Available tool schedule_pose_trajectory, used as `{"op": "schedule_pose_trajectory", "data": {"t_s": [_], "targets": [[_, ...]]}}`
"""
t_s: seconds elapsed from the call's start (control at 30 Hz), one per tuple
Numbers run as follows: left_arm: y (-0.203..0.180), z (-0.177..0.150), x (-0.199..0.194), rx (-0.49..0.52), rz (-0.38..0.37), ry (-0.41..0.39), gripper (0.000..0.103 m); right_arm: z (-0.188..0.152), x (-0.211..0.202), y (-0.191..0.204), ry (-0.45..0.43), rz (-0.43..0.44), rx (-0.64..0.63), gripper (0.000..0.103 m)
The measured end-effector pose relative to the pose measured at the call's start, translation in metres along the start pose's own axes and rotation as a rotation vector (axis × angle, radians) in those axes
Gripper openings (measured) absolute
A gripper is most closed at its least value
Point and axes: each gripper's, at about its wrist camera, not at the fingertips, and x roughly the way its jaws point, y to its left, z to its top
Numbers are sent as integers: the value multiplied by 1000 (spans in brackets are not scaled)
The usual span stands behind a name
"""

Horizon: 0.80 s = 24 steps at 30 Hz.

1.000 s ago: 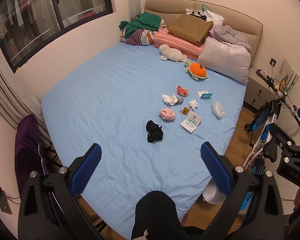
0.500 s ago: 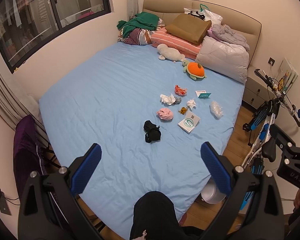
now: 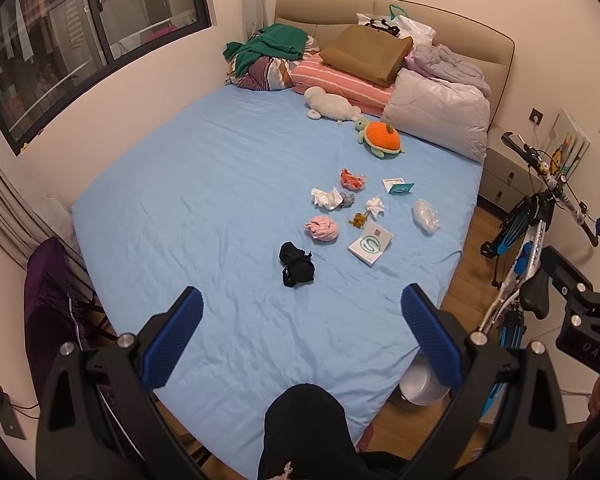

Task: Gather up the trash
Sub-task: 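Grasp the black cloth with left tool while right tool grasps the SKG booklet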

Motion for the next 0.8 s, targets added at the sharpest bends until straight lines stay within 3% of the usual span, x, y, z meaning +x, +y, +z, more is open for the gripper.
{"op": "schedule_pose_trajectory", "data": {"t_s": [0.23, 0.37, 0.57, 0.8], "targets": [[5, 1, 17, -28, -21, 38, 99, -2, 13, -1, 15, -6, -21, 97], [7, 2, 33, -25, -19, 64, 99, -1, 30, 2, 66, -5, 6, 97], [16, 4, 72, -19, -23, 122, 99, -1, 80, 16, 130, 5, -11, 97], [33, 13, 147, -9, -29, 189, 99, 1, 165, 40, 200, 26, -19, 97]]}}
